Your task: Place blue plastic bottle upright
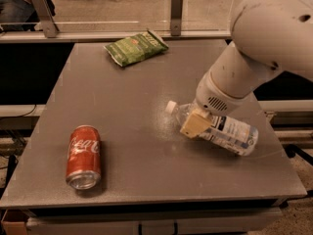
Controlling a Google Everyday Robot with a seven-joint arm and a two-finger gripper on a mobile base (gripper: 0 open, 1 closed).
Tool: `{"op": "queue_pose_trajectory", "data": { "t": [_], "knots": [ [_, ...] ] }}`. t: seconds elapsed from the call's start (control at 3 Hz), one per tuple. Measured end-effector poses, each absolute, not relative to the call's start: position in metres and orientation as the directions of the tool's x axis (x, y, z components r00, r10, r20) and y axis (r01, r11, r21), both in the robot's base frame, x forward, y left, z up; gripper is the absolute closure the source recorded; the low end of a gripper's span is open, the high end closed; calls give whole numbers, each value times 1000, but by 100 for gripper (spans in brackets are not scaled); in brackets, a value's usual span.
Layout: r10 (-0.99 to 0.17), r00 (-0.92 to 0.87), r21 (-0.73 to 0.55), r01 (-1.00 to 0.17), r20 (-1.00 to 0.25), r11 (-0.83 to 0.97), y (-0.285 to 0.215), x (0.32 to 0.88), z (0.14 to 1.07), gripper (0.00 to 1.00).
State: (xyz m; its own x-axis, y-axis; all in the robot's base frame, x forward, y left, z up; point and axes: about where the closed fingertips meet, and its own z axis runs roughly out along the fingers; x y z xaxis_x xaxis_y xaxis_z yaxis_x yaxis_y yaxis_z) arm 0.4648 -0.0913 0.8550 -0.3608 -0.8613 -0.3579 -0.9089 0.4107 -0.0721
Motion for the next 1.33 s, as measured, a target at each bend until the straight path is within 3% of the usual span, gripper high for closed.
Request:
{"op": "queue_pose_trajectory", "data": {
  "t": [0.67, 1.33],
  "knots": [
    [-733, -212, -60, -944, -647, 326, -53, 512, 903, 100],
    [-383, -108, 5, -966, -917, 259, -51, 541, 945, 100]
  ]
}}
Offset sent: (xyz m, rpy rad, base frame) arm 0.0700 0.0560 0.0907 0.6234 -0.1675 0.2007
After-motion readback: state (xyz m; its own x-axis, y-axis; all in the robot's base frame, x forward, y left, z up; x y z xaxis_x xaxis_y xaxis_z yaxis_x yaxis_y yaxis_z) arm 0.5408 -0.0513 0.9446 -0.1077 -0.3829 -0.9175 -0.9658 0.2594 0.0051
